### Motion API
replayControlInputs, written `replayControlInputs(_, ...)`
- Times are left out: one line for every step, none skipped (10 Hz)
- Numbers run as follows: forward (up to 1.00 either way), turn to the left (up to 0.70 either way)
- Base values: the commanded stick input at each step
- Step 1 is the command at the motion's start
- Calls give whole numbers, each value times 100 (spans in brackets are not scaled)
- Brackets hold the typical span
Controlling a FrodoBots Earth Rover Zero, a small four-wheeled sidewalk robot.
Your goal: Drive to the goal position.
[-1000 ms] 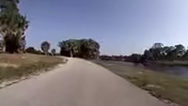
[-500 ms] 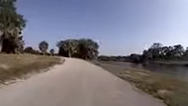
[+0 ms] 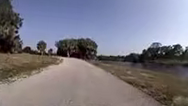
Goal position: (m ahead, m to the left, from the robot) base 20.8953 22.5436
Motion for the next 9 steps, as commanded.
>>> replayControlInputs(100,3)
replayControlInputs(100,3)
replayControlInputs(100,2)
replayControlInputs(100,3)
replayControlInputs(100,4)
replayControlInputs(100,16)
replayControlInputs(100,33)
replayControlInputs(100,40)
replayControlInputs(100,40)
